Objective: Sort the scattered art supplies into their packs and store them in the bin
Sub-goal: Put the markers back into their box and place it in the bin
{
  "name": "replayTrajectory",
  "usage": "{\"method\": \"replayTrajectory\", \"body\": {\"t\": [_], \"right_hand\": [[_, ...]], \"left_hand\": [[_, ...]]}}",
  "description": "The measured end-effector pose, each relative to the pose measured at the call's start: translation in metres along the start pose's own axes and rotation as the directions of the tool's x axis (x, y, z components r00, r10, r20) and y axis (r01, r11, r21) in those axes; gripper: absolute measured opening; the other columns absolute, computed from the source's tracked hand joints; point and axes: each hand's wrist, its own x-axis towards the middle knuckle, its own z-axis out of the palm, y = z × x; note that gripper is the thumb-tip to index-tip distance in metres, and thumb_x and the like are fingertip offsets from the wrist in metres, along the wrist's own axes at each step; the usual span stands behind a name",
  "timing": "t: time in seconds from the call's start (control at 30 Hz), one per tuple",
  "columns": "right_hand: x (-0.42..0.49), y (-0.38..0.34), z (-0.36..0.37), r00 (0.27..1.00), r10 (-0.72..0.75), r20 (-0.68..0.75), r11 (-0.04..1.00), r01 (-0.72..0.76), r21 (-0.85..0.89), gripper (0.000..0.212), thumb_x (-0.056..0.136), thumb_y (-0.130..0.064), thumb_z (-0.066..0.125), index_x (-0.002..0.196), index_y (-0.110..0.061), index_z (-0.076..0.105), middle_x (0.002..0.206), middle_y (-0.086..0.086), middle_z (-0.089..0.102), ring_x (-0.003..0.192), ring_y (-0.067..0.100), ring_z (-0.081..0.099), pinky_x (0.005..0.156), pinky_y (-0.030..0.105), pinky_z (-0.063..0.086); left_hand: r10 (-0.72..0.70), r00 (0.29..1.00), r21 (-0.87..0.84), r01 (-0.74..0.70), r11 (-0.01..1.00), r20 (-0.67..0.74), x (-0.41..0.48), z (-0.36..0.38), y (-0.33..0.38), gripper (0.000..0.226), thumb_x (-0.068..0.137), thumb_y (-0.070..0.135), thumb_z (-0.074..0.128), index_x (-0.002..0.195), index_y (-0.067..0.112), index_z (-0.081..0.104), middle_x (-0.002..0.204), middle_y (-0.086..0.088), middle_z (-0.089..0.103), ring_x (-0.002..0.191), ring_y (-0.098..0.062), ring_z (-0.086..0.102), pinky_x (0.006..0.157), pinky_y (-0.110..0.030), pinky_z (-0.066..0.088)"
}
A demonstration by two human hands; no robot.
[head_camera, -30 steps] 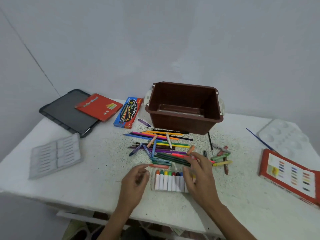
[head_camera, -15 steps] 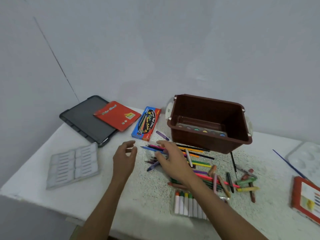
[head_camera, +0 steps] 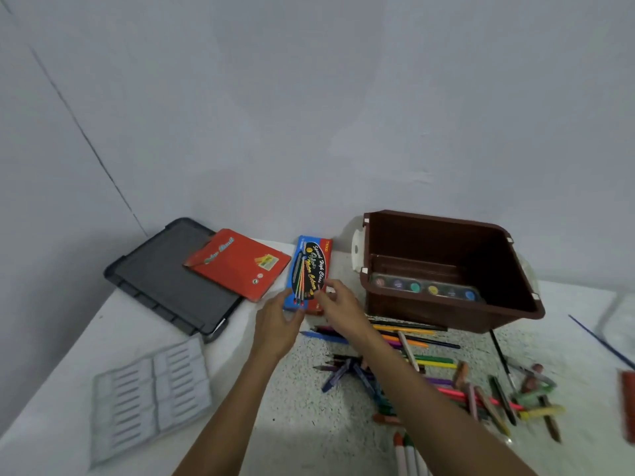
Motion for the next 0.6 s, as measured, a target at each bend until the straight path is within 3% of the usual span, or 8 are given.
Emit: {"method": "replayTrajectory", "body": {"t": [0.1,0.2,0.33,0.4,0.5,0.6], "right_hand": [[0.001,-0.001,0.000,0.999,0.042,-0.033,0.991,-0.037,0.128,0.026,0.102,-0.024,0.051,0.127,-0.021,0.048,0.118,0.001,0.065,0.088,0.004,0.067,0.060,0.016,0.054],[-0.001,0.001,0.002,0.994,0.067,-0.081,0.978,-0.050,0.202,0.020,0.101,-0.023,0.052,0.121,-0.022,0.050,0.114,0.005,0.065,0.093,0.017,0.071,0.075,0.037,0.062],[-0.007,0.006,0.001,0.982,0.004,-0.191,0.994,0.016,0.106,0.023,0.098,-0.030,0.054,0.118,-0.020,0.058,0.105,0.003,0.069,0.090,0.016,0.071,0.082,0.045,0.059],[-0.014,0.004,-0.001,0.986,-0.001,-0.168,0.992,0.021,0.121,0.027,0.099,-0.030,0.053,0.123,-0.018,0.057,0.104,0.002,0.069,0.089,0.013,0.071,0.077,0.037,0.061],[-0.032,-0.003,-0.004,0.992,-0.021,-0.121,0.990,0.038,0.138,0.027,0.102,-0.029,0.050,0.127,-0.019,0.054,0.102,0.002,0.068,0.081,0.008,0.071,0.061,0.020,0.056],[-0.053,-0.011,-0.008,0.996,-0.062,-0.065,0.983,0.073,0.168,0.025,0.103,-0.024,0.047,0.126,-0.017,0.056,0.101,0.008,0.066,0.066,0.000,0.068,0.056,0.013,0.050]], "left_hand": [[-0.046,0.998,-0.075,0.042,0.996,-0.049,0.001,0.000,0.004,0.045,0.093,0.027,0.065,0.136,0.015,0.053,0.127,-0.001,0.056,0.111,-0.019,0.058,0.094,-0.043,0.052],[-0.081,0.996,-0.181,0.075,0.981,-0.029,-0.004,-0.005,0.005,0.027,0.094,0.020,0.064,0.121,0.019,0.060,0.102,0.011,0.061,0.090,-0.010,0.061,0.074,-0.030,0.051],[-0.078,0.988,-0.407,0.125,0.905,0.130,-0.013,-0.015,0.001,0.024,0.093,0.018,0.067,0.114,0.027,0.068,0.104,0.009,0.071,0.100,-0.011,0.064,0.072,-0.022,0.046],[-0.086,0.986,-0.488,0.146,0.860,0.143,-0.021,-0.019,0.000,0.029,0.093,0.014,0.066,0.119,0.025,0.066,0.107,0.008,0.070,0.099,-0.008,0.063,0.073,-0.022,0.046],[-0.088,0.983,-0.593,0.166,0.788,0.159,-0.037,-0.024,-0.005,0.035,0.092,0.015,0.067,0.124,0.029,0.063,0.111,0.003,0.070,0.105,-0.015,0.065,0.081,-0.030,0.049],[-0.079,0.979,-0.665,0.185,0.724,0.186,-0.056,-0.033,-0.010,0.044,0.087,0.022,0.072,0.127,0.035,0.059,0.113,-0.003,0.071,0.107,-0.018,0.067,0.082,-0.035,0.051]]}}
